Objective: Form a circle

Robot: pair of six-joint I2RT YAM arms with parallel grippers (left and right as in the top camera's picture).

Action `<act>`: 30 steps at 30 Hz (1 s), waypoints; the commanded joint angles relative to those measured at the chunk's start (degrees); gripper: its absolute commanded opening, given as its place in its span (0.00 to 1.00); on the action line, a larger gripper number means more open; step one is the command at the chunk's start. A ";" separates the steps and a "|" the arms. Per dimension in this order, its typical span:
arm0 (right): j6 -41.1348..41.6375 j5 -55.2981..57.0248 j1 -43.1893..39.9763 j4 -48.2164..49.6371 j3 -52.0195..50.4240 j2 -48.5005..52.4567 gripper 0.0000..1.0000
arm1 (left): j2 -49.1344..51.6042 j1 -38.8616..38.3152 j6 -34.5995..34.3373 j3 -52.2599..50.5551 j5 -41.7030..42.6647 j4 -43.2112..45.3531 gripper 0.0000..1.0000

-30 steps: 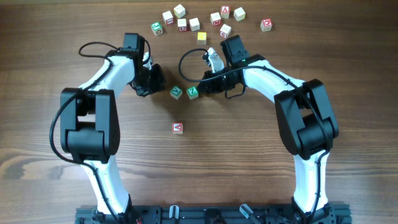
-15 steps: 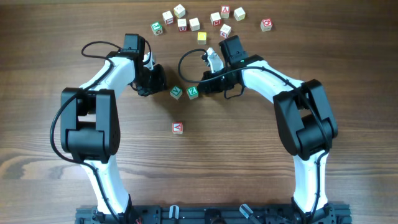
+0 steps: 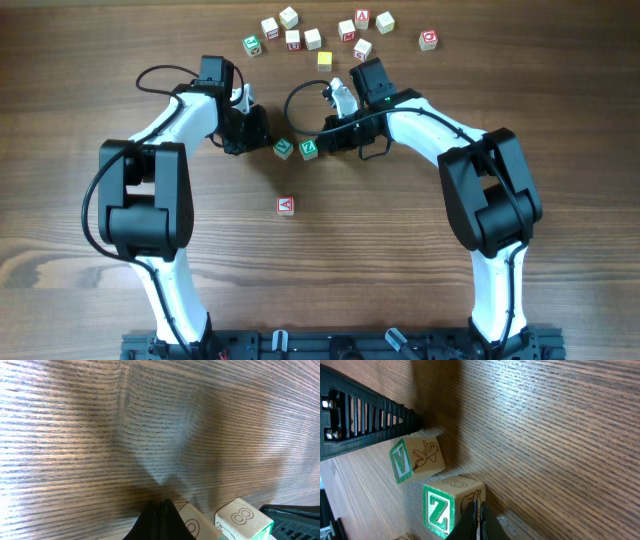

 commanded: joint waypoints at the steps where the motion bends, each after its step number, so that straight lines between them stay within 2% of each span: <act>1: 0.00 0.02 0.20 -0.07 0.00 0.74 0.04 | 1.64 -0.28 1.42 -1.01 0.85 -0.04 0.04; 4: -0.15 -0.39 0.20 -0.09 0.00 0.74 0.04 | 1.64 -0.28 3.13 -1.01 3.80 -0.07 0.04; 30: -2.93 -2.99 0.37 -0.63 0.00 0.74 0.04 | 1.62 -0.28 4.39 -1.01 5.03 -1.42 0.04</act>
